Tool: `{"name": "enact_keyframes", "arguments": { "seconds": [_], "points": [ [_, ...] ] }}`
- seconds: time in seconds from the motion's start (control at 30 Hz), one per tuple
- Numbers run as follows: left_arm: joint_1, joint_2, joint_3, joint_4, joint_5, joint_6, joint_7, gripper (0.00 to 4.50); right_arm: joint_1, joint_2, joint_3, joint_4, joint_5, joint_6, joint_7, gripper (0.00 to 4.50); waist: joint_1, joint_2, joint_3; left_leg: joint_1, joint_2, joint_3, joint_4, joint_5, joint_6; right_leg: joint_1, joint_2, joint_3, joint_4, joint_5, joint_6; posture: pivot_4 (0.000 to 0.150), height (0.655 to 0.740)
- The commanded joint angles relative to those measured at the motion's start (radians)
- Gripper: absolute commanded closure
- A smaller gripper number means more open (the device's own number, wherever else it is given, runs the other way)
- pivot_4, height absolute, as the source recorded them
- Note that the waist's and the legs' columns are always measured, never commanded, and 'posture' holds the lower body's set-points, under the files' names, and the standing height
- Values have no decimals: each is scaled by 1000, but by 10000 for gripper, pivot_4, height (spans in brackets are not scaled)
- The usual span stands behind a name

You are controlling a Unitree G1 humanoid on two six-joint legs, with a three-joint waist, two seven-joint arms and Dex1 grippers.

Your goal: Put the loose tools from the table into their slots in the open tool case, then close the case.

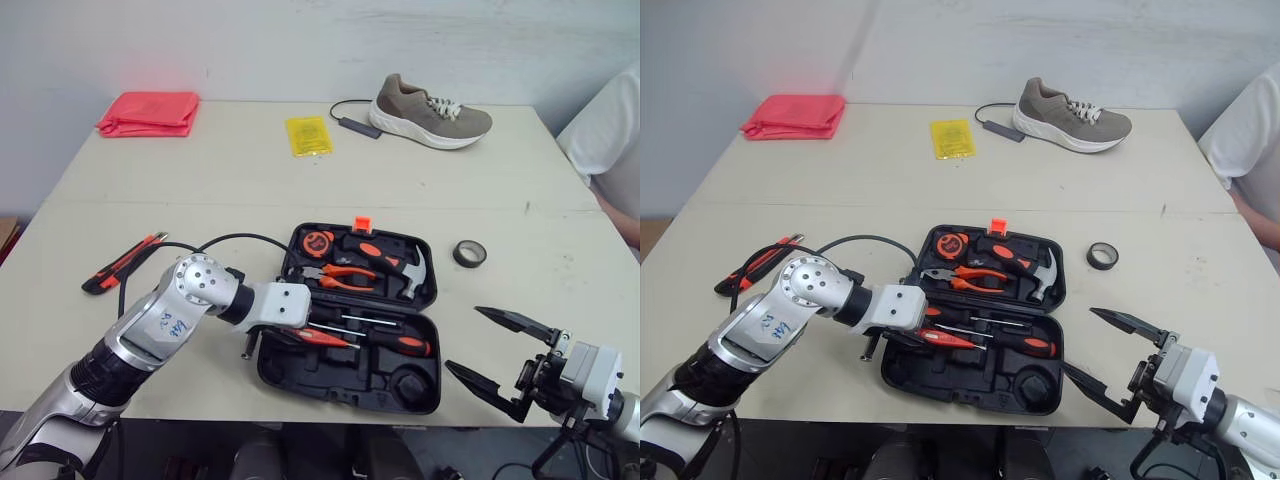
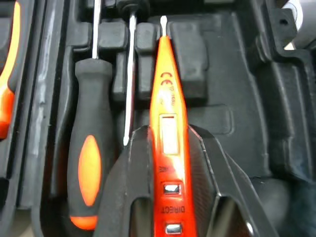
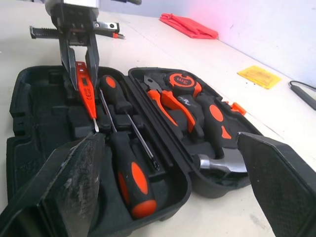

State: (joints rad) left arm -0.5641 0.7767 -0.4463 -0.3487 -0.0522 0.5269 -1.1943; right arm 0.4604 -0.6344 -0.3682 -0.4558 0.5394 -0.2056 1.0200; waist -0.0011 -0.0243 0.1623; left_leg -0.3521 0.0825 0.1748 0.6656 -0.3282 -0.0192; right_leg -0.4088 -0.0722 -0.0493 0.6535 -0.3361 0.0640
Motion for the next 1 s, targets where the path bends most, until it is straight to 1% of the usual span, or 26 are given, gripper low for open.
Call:
{"name": "enact_keyframes", "arguments": {
  "seconds": [0.03,0.27,0.37,0.57,0.63,0.67,0.77,0.9,1.0],
  "points": [
    [-13,-11,-21,-10,31,29,17,41736,3,-11,-18,-38,9,6,-3,0,1,0,0,0,0,0,0,0,0,0,0,0,0,0,0,1500,7400],
    [-36,47,-66,-2,98,22,-19,41736,7,-4,-20,-33,3,1,3,0,-2,0,0,0,0,0,0,0,0,0,0,0,0,0,0,1500,7400],
    [-38,29,-68,8,101,37,3,41736,15,2,-24,-12,1,-18,16,0,-3,0,0,1,1,-2,0,0,-1,0,3,2,0,0,0,1500,7400],
    [-33,27,-50,-5,74,42,-1,41736,25,11,-26,24,-1,-54,41,0,-1,0,0,1,0,-3,0,1,-1,0,3,2,1,0,0,1500,7400],
    [-35,23,-24,-17,44,40,-8,31342,29,13,-25,35,0,-67,49,0,-2,0,0,1,0,-3,0,1,-1,0,3,2,1,0,0,1500,7400],
    [-36,22,-14,-23,33,31,-12,27475,30,14,-25,38,1,-70,51,0,-2,0,0,1,0,-3,0,1,-1,0,3,2,1,0,0,1500,7400],
    [-37,24,29,-45,-3,-3,-18,14022,32,16,-21,48,2,-82,58,0,-1,0,0,1,0,-3,1,1,-1,0,3,2,1,0,0,1500,7400],
    [-36,89,101,-103,-99,35,-99,14022,31,15,-20,59,5,-91,67,0,-2,0,0,0,0,-3,1,1,-1,0,3,2,1,0,0,1500,7400],
    [-39,124,145,-87,-130,3,-122,14022,28,12,-16,63,7,-91,70,0,-2,0,0,1,0,-3,0,1,-1,0,2,2,1,0,-1,1500,7400]
  ]
}}
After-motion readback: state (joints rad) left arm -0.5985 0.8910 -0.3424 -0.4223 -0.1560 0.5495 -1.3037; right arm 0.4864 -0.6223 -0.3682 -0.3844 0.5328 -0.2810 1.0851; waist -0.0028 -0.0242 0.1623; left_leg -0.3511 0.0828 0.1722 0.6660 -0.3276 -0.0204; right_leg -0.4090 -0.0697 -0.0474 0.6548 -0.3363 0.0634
